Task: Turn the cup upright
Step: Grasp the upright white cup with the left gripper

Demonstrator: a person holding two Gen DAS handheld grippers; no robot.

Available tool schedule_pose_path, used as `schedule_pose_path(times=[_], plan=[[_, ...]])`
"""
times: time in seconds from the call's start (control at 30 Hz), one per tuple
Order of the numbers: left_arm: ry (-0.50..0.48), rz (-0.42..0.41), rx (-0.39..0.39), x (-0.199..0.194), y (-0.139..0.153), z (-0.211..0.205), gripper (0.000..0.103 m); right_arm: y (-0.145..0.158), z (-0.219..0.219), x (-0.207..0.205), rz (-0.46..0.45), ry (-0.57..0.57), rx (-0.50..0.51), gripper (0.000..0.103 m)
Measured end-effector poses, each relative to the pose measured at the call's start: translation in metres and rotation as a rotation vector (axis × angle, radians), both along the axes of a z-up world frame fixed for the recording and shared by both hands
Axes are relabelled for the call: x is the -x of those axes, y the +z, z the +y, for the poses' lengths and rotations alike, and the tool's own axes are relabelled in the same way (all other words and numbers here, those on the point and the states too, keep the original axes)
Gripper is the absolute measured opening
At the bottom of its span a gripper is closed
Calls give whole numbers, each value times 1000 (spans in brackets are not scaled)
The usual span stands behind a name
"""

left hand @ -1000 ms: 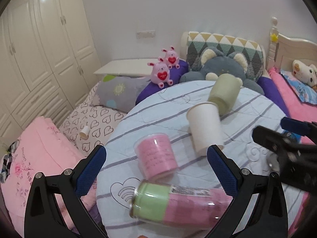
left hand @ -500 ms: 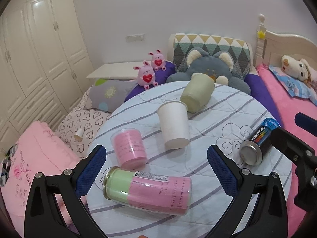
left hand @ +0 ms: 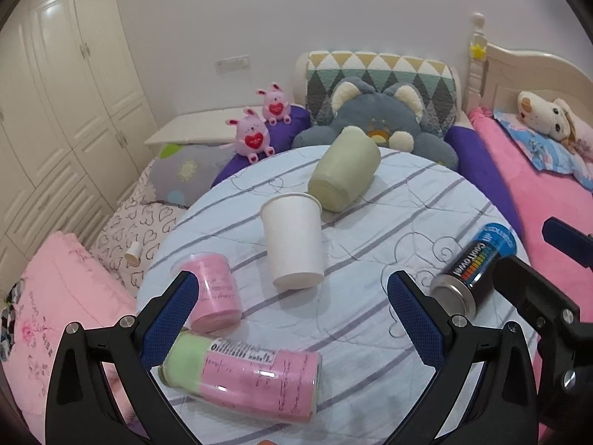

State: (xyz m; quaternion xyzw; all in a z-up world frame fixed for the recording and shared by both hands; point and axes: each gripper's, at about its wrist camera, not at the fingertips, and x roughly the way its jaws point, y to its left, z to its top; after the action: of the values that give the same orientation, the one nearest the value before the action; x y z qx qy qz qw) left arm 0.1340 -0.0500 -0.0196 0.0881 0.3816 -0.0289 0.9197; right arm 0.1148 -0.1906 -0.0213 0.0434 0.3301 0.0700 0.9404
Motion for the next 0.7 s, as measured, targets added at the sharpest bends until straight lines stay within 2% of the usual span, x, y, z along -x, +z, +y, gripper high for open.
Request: schedule_pose_path(times=[0.13,0.33,0.7], plan=[[4,27,-6,-15,-7,-3,103,-5,-2,-8,11,5,-6,83],[12,156,40,-52,-23,3,103,-14,-4,-23,31,7,-18,83],[18,241,-19,-102,-51,-8,103,-26,-8,-45,69,-9,-25,83]])
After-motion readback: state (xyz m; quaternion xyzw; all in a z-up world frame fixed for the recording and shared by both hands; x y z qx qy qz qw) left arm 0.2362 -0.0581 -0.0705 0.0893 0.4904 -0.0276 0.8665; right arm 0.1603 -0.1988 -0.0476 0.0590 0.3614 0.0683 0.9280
